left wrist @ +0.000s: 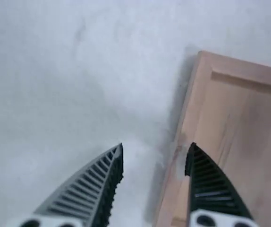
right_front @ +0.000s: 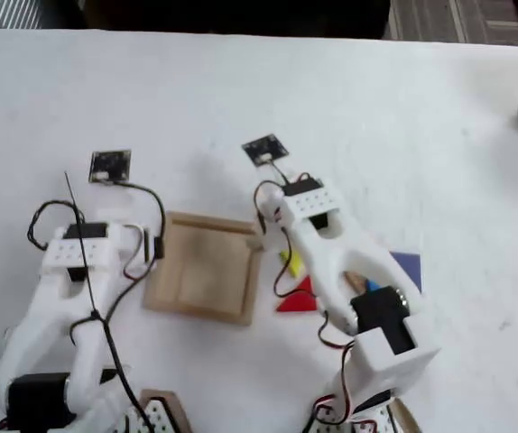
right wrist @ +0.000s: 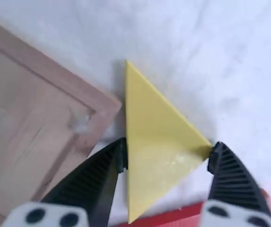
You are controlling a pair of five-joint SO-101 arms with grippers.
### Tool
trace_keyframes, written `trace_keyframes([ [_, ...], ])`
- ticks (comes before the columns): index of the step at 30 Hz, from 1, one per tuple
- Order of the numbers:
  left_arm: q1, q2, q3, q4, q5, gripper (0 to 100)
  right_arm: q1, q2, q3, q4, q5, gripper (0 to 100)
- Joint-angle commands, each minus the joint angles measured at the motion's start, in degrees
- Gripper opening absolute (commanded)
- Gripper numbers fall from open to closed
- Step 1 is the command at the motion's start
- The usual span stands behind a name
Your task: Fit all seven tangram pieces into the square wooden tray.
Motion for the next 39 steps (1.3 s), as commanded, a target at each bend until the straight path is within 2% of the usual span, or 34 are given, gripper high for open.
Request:
trace_keyframes([
  [1, -0.31, 0.13, -2.73, -1.14, -0.62, 22, 0.22, -0.48, -1.76, 0.48, 0.79, 23.6],
  [16, -0.40, 0.13, -2.73, -1.14, -0.62, 22, 0.22, -0.48, -1.76, 1.63, 0.88, 24.1],
  [23, -0.40, 0.13, -2.73, -1.14, -0.62, 22, -0.04, -0.48, -2.11, 1.63, 3.69, 24.1],
  [28, -0.40, 0.13, -2.73, -1.14, -0.62, 22, -0.04, -0.48, -2.11, 1.89, 5.10, 31.6],
  [36, -0.48, 0.13, -2.73, -1.14, -0.62, 22, -0.48, -0.48, -2.11, 2.15, 7.74, 31.3],
  [39, -0.48, 0.13, -2.46, -1.14, -0.62, 22, -0.75, -0.40, -2.11, 2.42, 8.18, 23.8],
])
